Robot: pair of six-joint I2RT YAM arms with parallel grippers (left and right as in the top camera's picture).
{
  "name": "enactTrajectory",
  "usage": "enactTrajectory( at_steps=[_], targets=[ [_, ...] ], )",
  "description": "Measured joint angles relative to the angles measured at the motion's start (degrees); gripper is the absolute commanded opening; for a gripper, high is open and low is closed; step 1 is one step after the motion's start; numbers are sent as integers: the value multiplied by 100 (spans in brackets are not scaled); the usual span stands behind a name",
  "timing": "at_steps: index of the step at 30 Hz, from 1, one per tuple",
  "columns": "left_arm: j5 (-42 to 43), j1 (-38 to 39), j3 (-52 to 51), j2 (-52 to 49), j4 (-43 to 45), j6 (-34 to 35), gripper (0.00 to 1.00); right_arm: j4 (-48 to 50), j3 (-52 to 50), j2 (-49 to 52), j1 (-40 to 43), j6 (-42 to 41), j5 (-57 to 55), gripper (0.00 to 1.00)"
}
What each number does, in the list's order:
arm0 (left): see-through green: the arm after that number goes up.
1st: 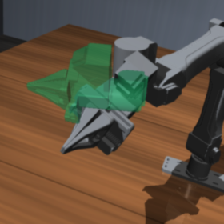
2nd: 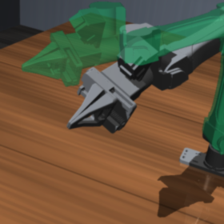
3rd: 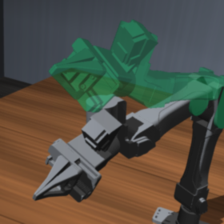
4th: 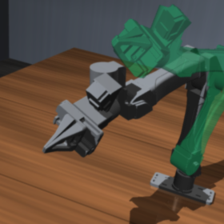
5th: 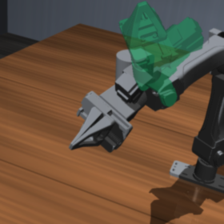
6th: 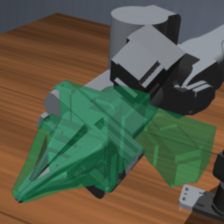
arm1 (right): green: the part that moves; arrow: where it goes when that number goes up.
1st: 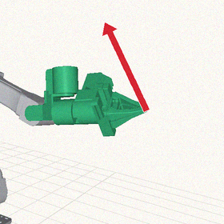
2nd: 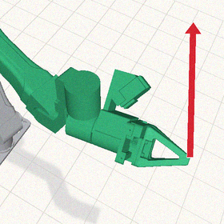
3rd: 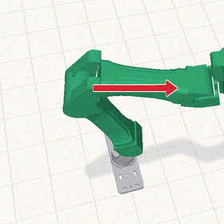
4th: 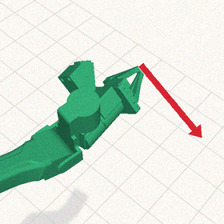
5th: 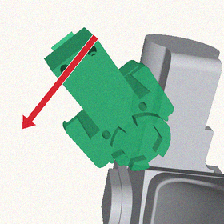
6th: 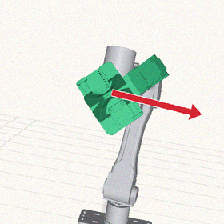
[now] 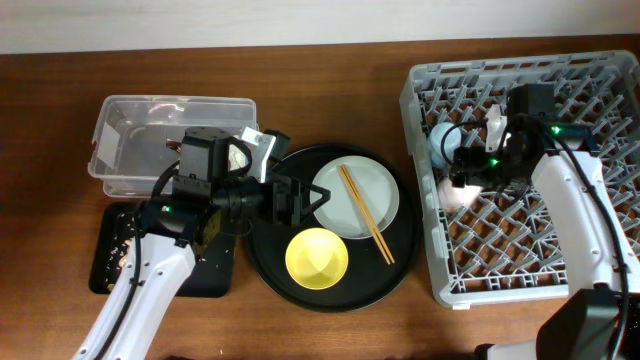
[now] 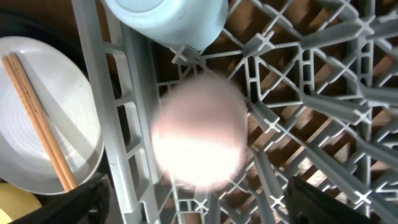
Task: Sort waste into correct bins and load items into the dishwasher rack
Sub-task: 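Retract the left arm and move the right gripper over the chopsticks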
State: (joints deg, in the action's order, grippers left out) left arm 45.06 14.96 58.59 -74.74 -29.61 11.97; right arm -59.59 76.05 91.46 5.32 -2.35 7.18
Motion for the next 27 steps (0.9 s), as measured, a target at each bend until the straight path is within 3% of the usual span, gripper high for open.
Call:
enactTrajectory(
  at_steps=[10,14,15,17,18,19,22,27],
  targets=[
    [-9,0,0,0,55,107,99,-778,542,-479,-144,295,868,99],
    [13,-280,-9,0,511,431,99,-1228,686,-1182,-901,435,1303,99],
    [9,-452,2,0,520,505,99,-1252,691,-1222,-1102,446,1355,89],
    [33,-885,70,2,520,603,99,-1255,688,-1198,-1460,459,1403,57],
    [70,-1235,155,2,525,638,99,-1239,686,-1143,-1727,496,1445,32],
    [90,-1497,232,20,531,675,99,-1215,686,-1086,-1941,503,1469,21],
    [229,-2221,361,175,498,737,99,-1058,686,-896,-2459,529,1499,8],
    [315,-2981,396,376,330,761,99,-758,570,-503,-3200,448,1167,7]
  ],
)
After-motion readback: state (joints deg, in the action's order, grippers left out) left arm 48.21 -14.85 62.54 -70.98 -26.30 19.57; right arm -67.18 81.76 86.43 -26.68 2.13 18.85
